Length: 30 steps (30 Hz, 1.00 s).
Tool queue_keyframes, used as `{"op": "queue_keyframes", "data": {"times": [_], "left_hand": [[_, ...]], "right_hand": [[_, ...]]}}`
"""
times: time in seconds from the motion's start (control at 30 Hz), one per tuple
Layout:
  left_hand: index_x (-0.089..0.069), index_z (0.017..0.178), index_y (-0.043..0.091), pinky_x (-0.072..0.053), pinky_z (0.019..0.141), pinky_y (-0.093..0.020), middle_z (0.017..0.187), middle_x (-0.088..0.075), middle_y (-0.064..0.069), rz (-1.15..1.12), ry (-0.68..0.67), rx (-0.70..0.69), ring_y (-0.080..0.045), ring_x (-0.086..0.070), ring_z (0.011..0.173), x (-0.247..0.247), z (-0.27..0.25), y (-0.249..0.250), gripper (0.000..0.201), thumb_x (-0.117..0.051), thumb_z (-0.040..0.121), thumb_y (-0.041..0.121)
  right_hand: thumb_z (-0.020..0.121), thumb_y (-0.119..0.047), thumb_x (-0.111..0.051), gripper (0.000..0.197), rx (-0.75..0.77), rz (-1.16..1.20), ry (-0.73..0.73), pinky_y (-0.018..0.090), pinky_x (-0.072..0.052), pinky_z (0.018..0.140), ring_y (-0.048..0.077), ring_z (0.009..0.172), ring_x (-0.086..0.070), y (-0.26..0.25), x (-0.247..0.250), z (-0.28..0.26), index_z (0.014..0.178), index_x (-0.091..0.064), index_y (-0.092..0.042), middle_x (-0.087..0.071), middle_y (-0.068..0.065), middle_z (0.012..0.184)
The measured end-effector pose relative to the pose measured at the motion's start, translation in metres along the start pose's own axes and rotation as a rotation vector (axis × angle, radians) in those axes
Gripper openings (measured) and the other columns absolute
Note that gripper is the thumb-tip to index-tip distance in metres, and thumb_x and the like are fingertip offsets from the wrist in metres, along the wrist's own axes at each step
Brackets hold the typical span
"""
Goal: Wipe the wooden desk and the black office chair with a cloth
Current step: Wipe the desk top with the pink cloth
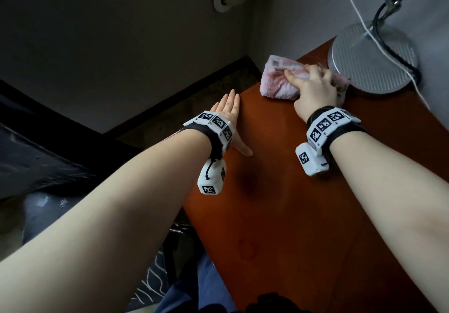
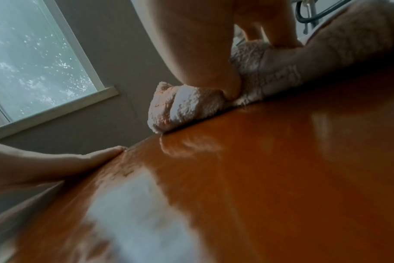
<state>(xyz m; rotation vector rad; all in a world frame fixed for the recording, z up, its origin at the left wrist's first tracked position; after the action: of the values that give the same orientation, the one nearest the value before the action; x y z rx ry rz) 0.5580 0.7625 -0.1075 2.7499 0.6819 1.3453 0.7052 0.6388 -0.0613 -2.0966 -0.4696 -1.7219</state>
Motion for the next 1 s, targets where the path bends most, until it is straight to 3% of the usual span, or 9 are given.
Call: {"op": "queue_keyframes", "data": {"times": [0.4,0.7,0.87,1.0], "left_hand": [[0.024,0.146,0.012,0.007,0.117,-0.034,0.154,0.028,-0.005,0.013,0.038,-0.056,-0.019,0.02,0.144,-0.002,0.004,-0.003,0.149,-0.075,0.052,0.071],[0.024,0.147,0.013,0.013,0.112,-0.029,0.154,0.028,-0.005,-0.016,0.096,-0.112,-0.018,0.021,0.143,-0.002,0.005,-0.004,0.146,-0.074,0.055,0.072],[0.023,0.147,0.013,0.012,0.116,-0.032,0.155,0.027,-0.005,-0.014,0.104,-0.12,-0.017,0.022,0.143,-0.004,0.006,-0.005,0.147,-0.072,0.054,0.074],[0.021,0.147,0.012,0.012,0.116,-0.032,0.155,0.026,-0.005,-0.019,0.132,-0.102,-0.018,0.022,0.143,-0.006,0.001,-0.006,0.145,-0.069,0.054,0.077]], "right_hand": [[0.079,0.0,-0.053,0.068,0.161,0.067,0.015,0.047,-0.045,0.09,0.033,0.123,-0.031,-0.024,0.015,0.054,0.126,-0.051,-0.048,-0.038,0.001,0.133],[0.078,0.004,-0.044,0.067,0.164,0.124,0.088,0.041,-0.042,0.088,0.03,0.117,-0.034,-0.022,0.021,0.079,0.12,-0.057,-0.047,-0.043,-0.003,0.127],[0.073,0.006,-0.037,0.07,0.115,0.35,0.235,0.045,-0.041,0.094,0.031,0.113,-0.039,-0.017,0.026,0.08,0.117,-0.063,-0.042,-0.048,-0.001,0.12],[0.071,0.01,-0.037,0.068,0.17,0.645,0.191,0.033,-0.038,0.103,0.027,0.114,-0.043,-0.042,0.019,0.079,0.112,-0.067,-0.034,-0.048,0.001,0.111]]}}
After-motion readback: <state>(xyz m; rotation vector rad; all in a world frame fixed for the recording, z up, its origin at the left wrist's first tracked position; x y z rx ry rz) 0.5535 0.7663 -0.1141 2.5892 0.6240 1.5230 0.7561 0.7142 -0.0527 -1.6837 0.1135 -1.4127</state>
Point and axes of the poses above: each hand's wrist, its own z-axis towards the middle knuckle, its own x-axis out of the back of the hand, y = z × x, the point moved 10 cm from there along z, towards the middle knuckle
